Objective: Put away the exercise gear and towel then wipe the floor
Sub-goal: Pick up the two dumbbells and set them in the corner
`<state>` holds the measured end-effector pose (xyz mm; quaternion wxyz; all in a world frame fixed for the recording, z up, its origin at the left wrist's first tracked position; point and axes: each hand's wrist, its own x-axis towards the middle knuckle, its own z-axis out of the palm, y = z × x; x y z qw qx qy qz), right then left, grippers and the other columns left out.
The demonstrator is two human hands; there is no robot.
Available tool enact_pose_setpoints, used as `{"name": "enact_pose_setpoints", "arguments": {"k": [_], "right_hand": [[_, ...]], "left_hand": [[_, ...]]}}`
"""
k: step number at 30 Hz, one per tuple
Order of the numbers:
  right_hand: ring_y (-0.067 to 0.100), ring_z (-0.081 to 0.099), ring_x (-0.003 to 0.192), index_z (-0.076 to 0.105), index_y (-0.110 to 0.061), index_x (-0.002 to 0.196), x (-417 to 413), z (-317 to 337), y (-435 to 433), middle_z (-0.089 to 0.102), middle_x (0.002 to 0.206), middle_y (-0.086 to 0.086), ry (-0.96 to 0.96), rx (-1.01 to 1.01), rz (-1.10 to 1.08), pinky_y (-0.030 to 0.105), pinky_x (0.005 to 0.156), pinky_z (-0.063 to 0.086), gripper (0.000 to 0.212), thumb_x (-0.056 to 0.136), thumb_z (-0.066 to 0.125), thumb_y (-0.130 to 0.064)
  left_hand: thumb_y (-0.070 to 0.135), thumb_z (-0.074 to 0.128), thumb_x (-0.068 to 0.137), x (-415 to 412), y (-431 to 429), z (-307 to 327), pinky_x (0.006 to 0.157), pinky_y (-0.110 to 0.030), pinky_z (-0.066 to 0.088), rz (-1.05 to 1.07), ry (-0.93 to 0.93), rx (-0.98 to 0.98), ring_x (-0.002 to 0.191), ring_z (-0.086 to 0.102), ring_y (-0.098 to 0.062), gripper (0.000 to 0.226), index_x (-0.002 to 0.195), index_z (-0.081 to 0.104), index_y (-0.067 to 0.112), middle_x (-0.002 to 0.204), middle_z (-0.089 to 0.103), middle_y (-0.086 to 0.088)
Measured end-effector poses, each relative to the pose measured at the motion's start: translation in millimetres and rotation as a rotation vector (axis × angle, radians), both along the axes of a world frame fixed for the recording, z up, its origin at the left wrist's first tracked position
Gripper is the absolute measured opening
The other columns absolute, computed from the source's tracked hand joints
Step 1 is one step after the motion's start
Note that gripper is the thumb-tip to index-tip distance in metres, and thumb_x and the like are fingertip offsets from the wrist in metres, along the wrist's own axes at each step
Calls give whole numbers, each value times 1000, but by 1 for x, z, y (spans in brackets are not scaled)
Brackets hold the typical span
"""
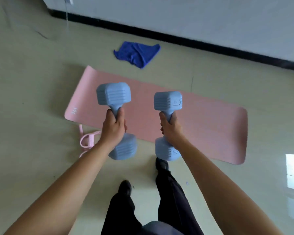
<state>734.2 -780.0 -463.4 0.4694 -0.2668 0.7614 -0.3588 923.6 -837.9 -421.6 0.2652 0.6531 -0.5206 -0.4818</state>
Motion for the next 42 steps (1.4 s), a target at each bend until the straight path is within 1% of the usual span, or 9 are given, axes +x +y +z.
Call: {"name": "enact_pose_setpoints", "arguments": {"k": [2,7,10,15,21,24,30,35,42], "right_hand": [[17,54,60,41,-19,97,-8,62,16,57,75,-2,54,-136,-65,40,66,50,28,100,51,-45],[15,52,60,41,-21,91,-30,179,83,56,75,-2,114,-357,-298,33,60,47,25,98,54,-41],[14,52,59,45,-20,89,-53,228,141,56,74,-2,172,-436,-408,33,60,48,24,98,56,-39],[13,56,61,54,-17,95,-109,278,238,60,74,-3,305,-507,-531,35,62,49,22,96,59,-39],[8,57,60,58,-17,94,-197,295,362,61,74,-5,413,-555,-682,30,60,50,18,98,60,-35],[7,56,59,58,-20,92,-248,295,423,61,76,-4,431,-535,-727,25,59,49,17,98,59,-35],[11,58,63,59,-23,90,-357,296,522,63,77,-3,450,-471,-827,29,62,50,17,97,61,-38],[9,60,61,60,-19,92,-448,295,553,64,78,1,435,-486,-860,31,62,52,18,97,61,-36],[13,59,61,60,-15,91,-621,281,535,63,75,3,389,-536,-879,34,62,52,18,98,62,-31]], "left_hand": [[39,41,103,-6,4,63,47,-10,39,-78,36,-112,46,51,-1,33,96,44,7,66,54,-4],[35,42,103,-36,30,172,47,-17,44,-281,221,-298,52,51,-10,24,106,38,11,69,53,-7],[31,44,103,-66,60,212,48,-19,45,-437,338,-356,55,50,-14,13,100,39,19,71,49,-11],[40,46,101,-136,124,253,59,-28,49,-678,405,-376,61,53,-17,20,102,40,21,69,52,-4],[39,46,101,-258,228,274,63,-33,50,-846,456,-412,61,53,-18,19,99,40,21,70,52,-5],[39,46,101,-327,282,276,61,-28,51,-904,470,-414,62,54,-18,17,97,41,24,72,53,-7],[36,48,102,-457,368,277,59,-26,49,-989,499,-339,62,54,-19,18,97,42,20,73,53,-9],[38,47,102,-555,398,274,55,-18,47,-1034,465,-307,61,53,-20,23,95,43,17,72,53,-9],[42,45,101,-731,394,251,62,-26,49,-1050,438,-313,59,56,-16,33,96,47,10,69,55,-5]]}}
